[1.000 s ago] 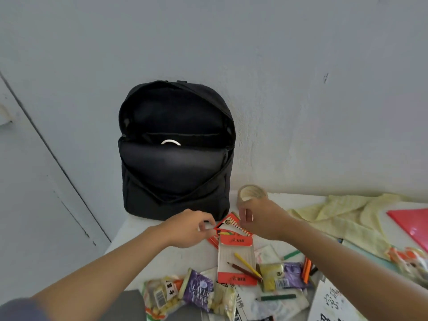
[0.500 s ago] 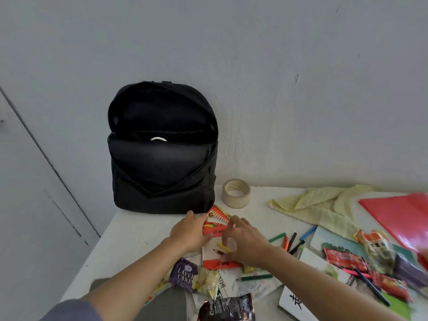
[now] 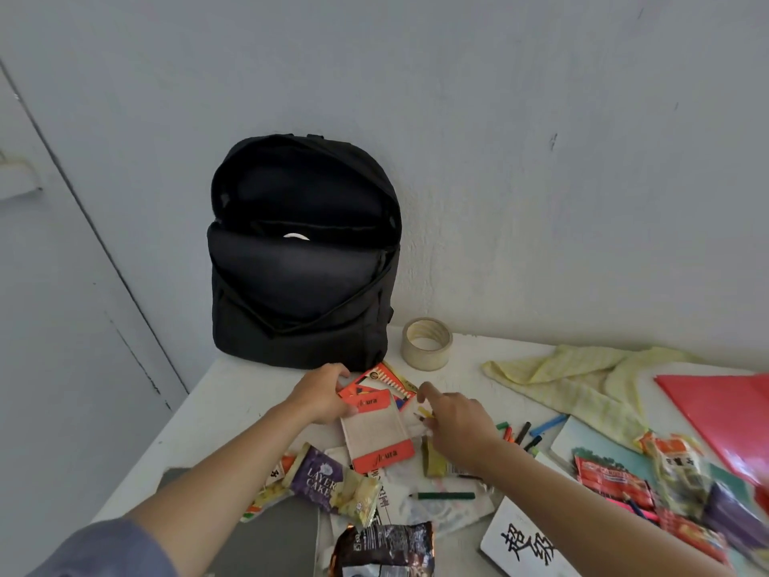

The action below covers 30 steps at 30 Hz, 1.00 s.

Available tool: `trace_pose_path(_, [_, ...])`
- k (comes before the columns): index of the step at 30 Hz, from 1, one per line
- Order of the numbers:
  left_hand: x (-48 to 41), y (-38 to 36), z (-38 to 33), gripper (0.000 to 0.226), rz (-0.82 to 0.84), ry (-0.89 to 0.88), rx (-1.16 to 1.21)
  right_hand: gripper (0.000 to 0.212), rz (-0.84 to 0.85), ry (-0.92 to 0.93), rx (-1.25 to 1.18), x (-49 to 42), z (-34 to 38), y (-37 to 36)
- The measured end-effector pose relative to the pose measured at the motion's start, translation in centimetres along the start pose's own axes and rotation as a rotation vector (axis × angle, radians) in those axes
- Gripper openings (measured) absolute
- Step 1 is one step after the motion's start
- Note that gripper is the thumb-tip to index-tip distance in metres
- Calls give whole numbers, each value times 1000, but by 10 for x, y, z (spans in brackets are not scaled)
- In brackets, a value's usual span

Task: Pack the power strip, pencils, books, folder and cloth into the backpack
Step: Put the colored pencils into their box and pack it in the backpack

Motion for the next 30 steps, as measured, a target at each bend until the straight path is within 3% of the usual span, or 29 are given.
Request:
trace_pose_path(3, [-2,-2,-4,53,21,33,59,43,70,-57,63,2,-10,1])
trace_pose_path(6, [-5,-4,-9,22,2,50,209,41,33,-79,79,0,-8,2])
trace_pose_path(8, [-6,-4,-10,16,-26,51,264,36,5,-76,34,-3,0,0])
trace_pose_path(14, [-7,2,-29,23,51,-98,363,55,86,-175,-236,-22,6,-8])
trace_pose_path(20, [2,26,-62,32,47,-296,487,45,-38,-233,-922,-22,-12,13])
trace_pose_path(23, [13,39,-73,40,-12,-329,599,37,-82,-171,-1103,-20,-13,37])
trace_pose_path(30, [40,66,-90,41,-279,-395,1021,38,-239,-11,-1334,5,-15,116])
Point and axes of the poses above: each hand's wrist, its own x-axis away from the middle knuckle, its own y-axis out of the back of the hand, z = x × y, the point moved 4 cm from there along -x, towards the middle knuckle, and after that the axes turned 13 degrees about -y, right-handed, at the moved point
